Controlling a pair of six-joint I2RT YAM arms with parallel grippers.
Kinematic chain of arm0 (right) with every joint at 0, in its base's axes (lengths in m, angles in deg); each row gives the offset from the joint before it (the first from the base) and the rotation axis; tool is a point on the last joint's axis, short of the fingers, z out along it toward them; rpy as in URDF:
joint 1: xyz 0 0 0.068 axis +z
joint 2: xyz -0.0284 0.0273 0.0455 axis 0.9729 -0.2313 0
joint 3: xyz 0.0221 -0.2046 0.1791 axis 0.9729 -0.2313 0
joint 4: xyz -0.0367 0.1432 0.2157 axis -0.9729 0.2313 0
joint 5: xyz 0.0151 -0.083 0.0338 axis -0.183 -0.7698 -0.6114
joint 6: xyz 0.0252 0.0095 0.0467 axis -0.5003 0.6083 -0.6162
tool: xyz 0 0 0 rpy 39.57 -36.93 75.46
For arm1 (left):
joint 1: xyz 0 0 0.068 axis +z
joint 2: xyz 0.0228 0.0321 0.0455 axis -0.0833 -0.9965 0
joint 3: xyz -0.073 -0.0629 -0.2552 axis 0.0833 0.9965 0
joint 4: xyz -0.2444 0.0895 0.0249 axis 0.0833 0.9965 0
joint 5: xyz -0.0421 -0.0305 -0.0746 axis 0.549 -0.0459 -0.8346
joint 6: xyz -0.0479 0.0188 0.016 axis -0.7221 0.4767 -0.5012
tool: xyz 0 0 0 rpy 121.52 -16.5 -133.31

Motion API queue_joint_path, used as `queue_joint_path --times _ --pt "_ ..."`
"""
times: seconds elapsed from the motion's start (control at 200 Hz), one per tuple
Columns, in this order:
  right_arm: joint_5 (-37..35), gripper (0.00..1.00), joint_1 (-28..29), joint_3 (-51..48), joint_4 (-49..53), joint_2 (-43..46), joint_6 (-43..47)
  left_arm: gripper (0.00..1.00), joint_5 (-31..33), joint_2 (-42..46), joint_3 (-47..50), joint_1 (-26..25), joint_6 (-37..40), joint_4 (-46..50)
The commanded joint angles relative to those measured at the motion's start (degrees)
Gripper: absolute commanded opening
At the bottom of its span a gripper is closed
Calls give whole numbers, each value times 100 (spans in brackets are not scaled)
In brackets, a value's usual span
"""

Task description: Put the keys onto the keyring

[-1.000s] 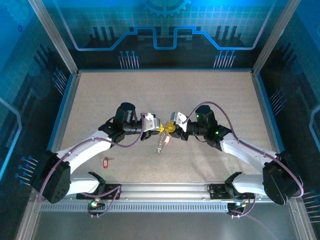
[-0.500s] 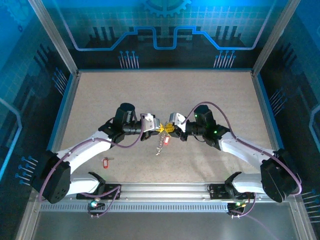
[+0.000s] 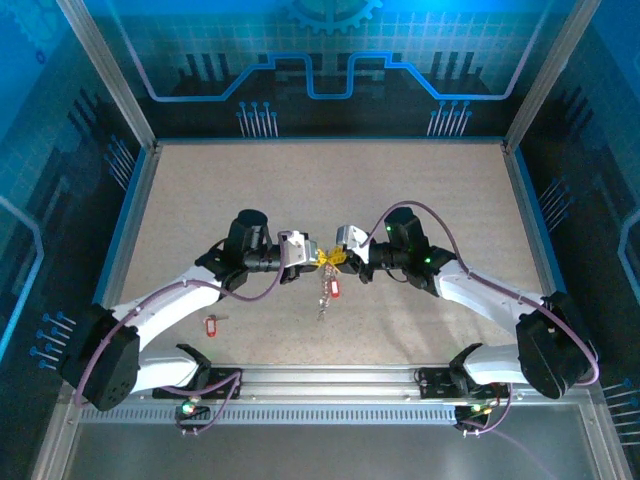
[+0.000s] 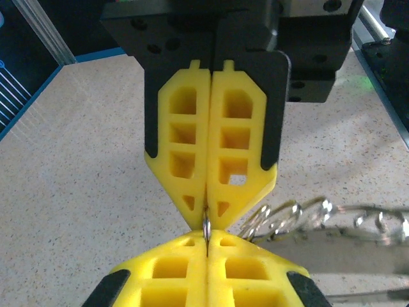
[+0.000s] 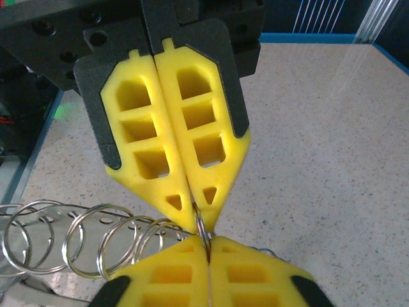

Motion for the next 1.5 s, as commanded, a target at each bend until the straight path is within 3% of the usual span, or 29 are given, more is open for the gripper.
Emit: queue_joint_path --times 0.0,0.075,0.145,0.275,0.35,0.6,0.895,1.496 --pt "408 0 95 225 198 75 255 0 -447 174 -4 -67 213 -448" --pt "360 0 109 175 186 157 348 0 -386 184 -15 -72 222 -456" --pt "226 0 111 101 83 241 362 7 -262 223 -24 -70 222 -394" --pt "-89 0 116 -172 -338 518 400 38 -36 385 -35 -69 401 -2" --pt "-211 0 109 -356 -600 669 452 43 61 514 -24 -67 551 253" --pt "-83 0 132 -491 -688 728 765 40 257 522 -179 -73 882 791" --pt "-29 0 254 -373 -296 716 1181 38 629 446 -202 -69 934 522" --pt "-62 0 448 -388 -282 886 1411 39 638 136 -402 -74 354 549"
